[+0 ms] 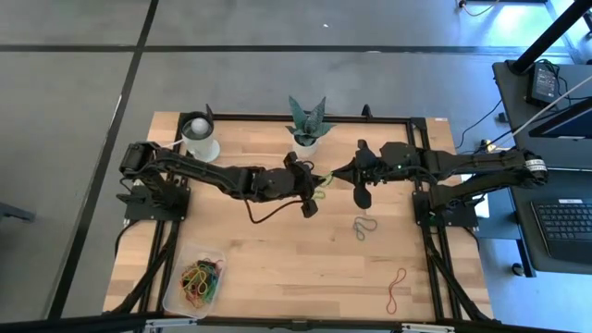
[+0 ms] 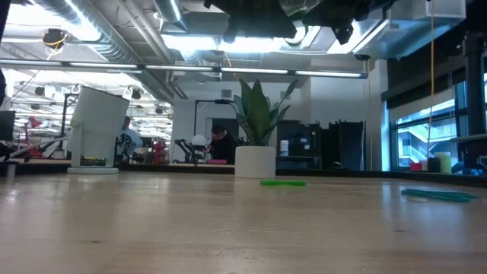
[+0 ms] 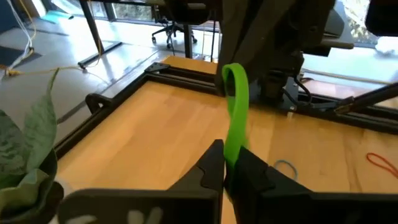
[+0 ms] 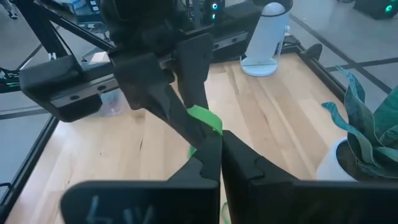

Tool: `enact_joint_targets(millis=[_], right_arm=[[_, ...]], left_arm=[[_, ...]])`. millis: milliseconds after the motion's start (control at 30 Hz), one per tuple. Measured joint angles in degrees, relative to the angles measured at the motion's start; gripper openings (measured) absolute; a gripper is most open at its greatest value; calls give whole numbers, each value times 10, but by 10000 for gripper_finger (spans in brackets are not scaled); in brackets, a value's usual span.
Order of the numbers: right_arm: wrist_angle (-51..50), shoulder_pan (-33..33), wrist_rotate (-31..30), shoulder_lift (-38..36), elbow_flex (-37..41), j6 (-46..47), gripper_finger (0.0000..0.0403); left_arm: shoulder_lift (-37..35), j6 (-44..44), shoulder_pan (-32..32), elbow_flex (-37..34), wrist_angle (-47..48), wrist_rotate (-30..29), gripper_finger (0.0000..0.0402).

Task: Pick and place rubber bands into bin
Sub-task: Put the green rubber band into the transparent bin

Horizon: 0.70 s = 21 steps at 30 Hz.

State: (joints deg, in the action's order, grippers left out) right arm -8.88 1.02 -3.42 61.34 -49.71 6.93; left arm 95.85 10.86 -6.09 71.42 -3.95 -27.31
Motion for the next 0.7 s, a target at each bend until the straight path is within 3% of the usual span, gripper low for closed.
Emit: enact_joint_targets(millis=[267,700], right_arm=[[-11,0,0,0,0,21,14],[-88,0,0,0,0,86,118]], left_arm=[[-20,-24,-3,0,8,-1,2],[-116,34,-33,0,177,-39,2]])
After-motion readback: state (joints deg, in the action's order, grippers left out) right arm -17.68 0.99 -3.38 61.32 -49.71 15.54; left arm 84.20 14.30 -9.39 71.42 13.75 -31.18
